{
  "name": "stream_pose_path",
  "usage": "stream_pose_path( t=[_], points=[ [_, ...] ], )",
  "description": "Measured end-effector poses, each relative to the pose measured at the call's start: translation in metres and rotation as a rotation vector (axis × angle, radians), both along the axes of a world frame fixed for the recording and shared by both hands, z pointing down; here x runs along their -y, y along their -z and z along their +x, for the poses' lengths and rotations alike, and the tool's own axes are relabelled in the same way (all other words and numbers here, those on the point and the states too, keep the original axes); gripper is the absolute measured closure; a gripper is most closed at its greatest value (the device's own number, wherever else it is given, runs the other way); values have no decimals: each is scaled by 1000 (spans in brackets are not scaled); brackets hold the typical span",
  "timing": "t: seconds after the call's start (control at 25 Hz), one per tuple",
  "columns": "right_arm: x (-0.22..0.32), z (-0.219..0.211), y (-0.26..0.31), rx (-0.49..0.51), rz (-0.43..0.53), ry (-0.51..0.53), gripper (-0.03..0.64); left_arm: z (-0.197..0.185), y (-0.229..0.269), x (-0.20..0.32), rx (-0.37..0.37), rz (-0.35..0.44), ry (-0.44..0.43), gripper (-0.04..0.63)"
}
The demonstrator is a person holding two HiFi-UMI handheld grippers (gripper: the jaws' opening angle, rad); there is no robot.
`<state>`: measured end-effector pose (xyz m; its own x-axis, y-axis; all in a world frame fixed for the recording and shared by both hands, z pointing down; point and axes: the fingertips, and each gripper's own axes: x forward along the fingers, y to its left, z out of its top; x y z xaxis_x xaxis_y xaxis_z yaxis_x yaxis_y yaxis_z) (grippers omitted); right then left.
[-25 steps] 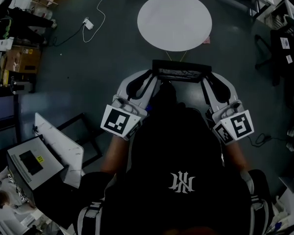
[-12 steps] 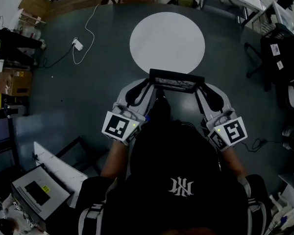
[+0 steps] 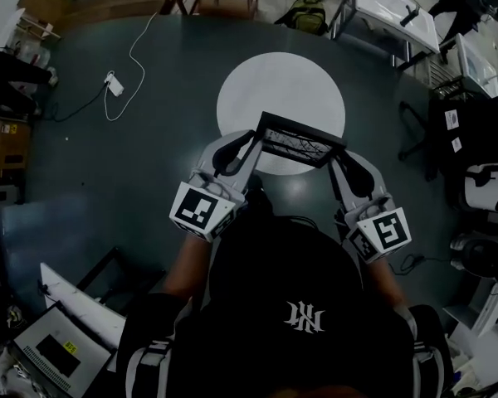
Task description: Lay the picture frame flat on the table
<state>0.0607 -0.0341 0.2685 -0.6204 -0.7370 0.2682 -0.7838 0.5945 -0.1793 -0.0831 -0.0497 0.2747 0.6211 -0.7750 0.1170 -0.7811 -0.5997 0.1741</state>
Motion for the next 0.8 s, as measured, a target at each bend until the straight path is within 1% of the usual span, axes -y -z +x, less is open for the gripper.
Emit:
stream_pose_path(
  t=[0.08,0.24,0.4,0.56,0.8],
  points=[
    [16,-12,4,10,4,-4,565,-12,1,16,1,-5,-10,543],
    [43,-29,9,-4,9,-14,565,-27,-3,41,-6,-11,-38,545],
    [72,-28,5,-42,12,-47,565,-25,-12,70,-5,-26,-78,545],
    [94,-30,-6,-64,-8,-65,565,-29,-20,88,-8,-35,-101,548],
    [125,-34,-15,-34,-24,-66,565,-27,-39,113,-5,-70,-85,549]
  ],
)
